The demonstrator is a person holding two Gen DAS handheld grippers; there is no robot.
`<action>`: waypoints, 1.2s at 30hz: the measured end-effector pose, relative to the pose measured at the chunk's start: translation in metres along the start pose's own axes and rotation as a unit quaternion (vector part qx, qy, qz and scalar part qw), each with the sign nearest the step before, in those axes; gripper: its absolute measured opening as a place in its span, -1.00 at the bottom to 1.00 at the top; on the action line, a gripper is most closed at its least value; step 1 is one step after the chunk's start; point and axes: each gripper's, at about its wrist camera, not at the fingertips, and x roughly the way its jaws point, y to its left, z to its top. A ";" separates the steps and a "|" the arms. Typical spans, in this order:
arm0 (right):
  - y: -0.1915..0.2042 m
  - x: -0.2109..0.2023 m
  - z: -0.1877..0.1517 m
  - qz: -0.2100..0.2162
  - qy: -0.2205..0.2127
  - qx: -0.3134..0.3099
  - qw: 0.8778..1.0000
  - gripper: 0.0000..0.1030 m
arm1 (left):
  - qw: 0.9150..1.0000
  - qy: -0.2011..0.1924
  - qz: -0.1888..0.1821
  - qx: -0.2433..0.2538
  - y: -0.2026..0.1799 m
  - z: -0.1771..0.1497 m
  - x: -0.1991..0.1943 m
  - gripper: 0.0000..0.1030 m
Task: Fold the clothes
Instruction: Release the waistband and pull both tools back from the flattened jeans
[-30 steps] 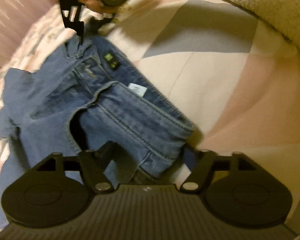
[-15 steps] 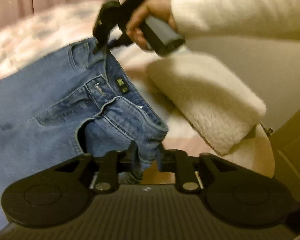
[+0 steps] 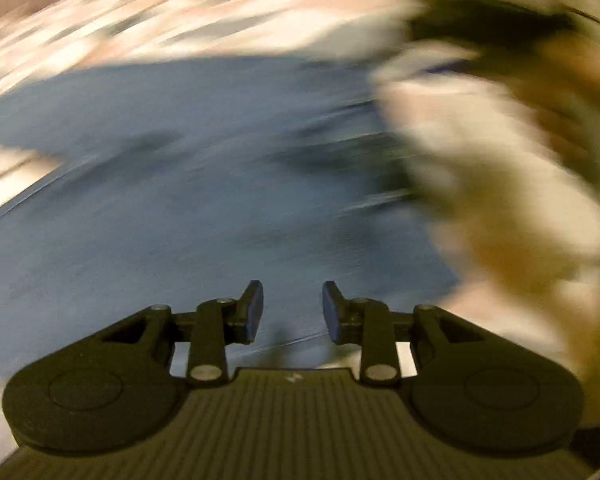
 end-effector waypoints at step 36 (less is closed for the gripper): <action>0.264 -0.149 -0.148 -0.149 -0.033 0.072 0.986 0.95 | 0.991 -0.027 0.127 -0.038 0.214 -0.052 -0.200 0.66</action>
